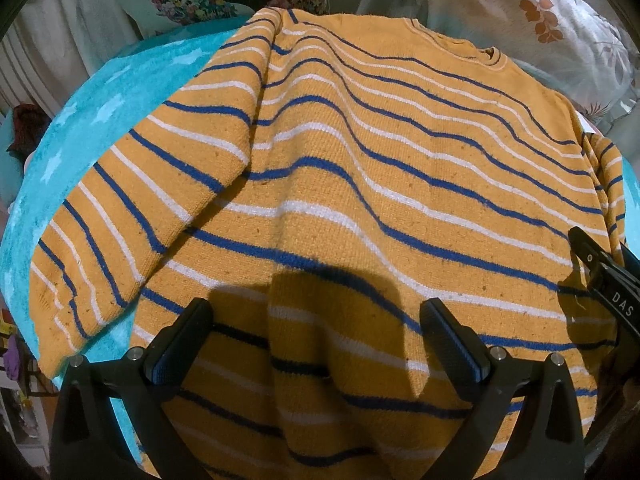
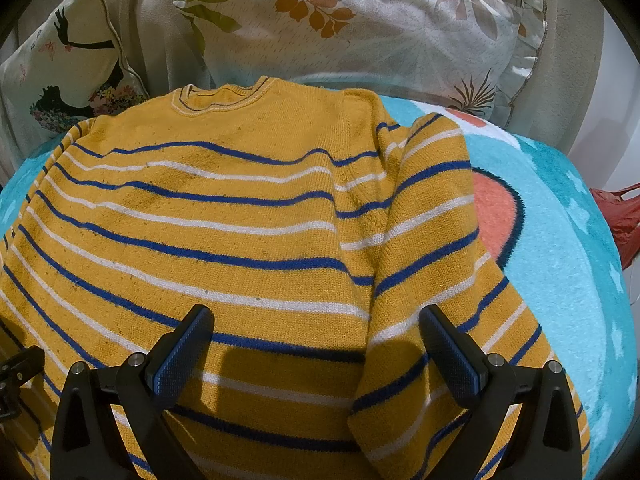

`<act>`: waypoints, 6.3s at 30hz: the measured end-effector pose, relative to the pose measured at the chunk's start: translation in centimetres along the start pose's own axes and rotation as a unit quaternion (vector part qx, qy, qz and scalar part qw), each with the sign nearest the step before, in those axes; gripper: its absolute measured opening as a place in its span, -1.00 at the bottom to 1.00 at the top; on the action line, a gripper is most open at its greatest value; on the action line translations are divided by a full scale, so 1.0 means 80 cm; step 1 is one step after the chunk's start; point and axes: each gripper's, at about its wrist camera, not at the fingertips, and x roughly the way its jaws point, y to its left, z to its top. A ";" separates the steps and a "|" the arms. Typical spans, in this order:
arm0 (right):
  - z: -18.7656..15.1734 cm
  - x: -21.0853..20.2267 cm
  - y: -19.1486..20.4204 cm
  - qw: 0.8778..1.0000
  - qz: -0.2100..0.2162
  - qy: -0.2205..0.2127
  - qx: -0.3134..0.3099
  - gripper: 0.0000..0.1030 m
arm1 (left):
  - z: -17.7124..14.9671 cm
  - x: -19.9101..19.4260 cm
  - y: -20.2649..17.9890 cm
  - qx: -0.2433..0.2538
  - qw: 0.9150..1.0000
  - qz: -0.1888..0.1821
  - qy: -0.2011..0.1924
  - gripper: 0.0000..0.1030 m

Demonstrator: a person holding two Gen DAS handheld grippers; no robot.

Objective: Fold small clothes

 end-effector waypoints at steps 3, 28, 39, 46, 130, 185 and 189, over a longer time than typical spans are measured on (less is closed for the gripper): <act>0.000 0.000 0.000 1.000 0.000 0.000 0.000 1.00 | -0.005 -0.001 0.000 -0.001 1.000 0.000 -0.009 1.00; -0.002 -0.003 0.000 1.000 -0.013 0.006 -0.010 1.00 | -0.010 -0.077 0.178 -0.083 0.993 0.058 -0.061 0.95; -0.001 0.000 0.009 0.999 -0.043 0.011 -0.021 1.00 | 0.007 -0.028 0.301 -0.075 0.997 -0.023 -0.022 0.95; -0.001 0.001 0.011 0.999 -0.041 0.012 -0.013 1.00 | 0.015 -0.010 0.293 -0.030 0.997 -0.076 -0.004 -0.89; 0.133 0.011 -0.116 0.985 0.002 0.055 0.162 -0.55 | -0.030 -0.004 0.137 0.048 0.996 -0.071 -0.028 0.39; 0.081 -0.152 -0.225 0.955 0.143 -0.017 0.260 -0.75 | 0.006 -0.079 0.115 -0.033 0.986 -0.155 -0.061 0.39; 0.135 -0.109 -0.106 0.938 0.254 0.010 0.237 -0.75 | 0.010 -0.074 0.156 -0.037 0.987 -0.144 -0.066 0.39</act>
